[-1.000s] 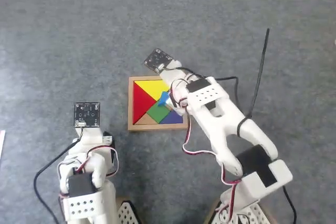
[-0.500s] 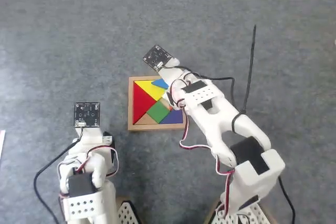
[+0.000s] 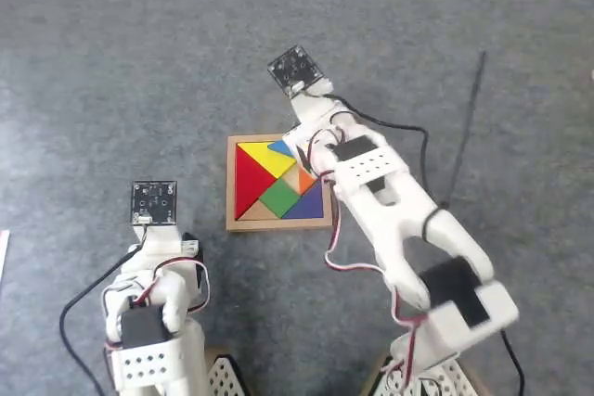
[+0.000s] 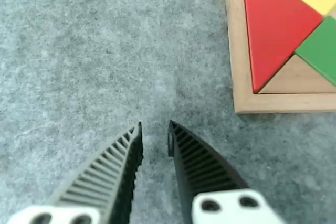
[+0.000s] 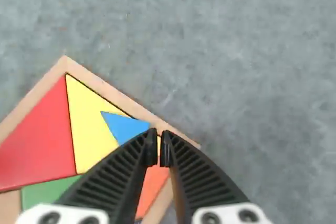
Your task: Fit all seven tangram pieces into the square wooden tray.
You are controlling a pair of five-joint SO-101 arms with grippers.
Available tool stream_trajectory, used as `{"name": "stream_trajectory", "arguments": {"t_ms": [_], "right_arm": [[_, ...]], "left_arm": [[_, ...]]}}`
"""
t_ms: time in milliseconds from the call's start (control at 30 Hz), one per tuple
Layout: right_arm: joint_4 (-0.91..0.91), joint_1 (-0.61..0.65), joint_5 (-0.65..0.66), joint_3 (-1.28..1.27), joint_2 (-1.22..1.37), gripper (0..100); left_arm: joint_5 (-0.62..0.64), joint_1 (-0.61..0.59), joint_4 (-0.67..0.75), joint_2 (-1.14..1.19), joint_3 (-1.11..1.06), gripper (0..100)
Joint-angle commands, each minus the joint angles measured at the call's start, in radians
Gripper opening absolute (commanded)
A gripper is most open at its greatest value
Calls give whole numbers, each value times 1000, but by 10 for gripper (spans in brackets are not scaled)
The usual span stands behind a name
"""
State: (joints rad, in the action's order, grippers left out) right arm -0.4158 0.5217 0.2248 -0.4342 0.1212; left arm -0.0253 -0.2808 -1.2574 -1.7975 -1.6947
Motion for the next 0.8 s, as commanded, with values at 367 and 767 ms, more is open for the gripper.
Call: {"name": "stream_trajectory", "arguments": {"t_ms": [367,767], "right_arm": [[15,58,44,180,151,34],[2,76,115,193,205,32]], "left_arm": [[0,3,-3,-18,12,81],[0,3,-3,-18,12,81]]}}
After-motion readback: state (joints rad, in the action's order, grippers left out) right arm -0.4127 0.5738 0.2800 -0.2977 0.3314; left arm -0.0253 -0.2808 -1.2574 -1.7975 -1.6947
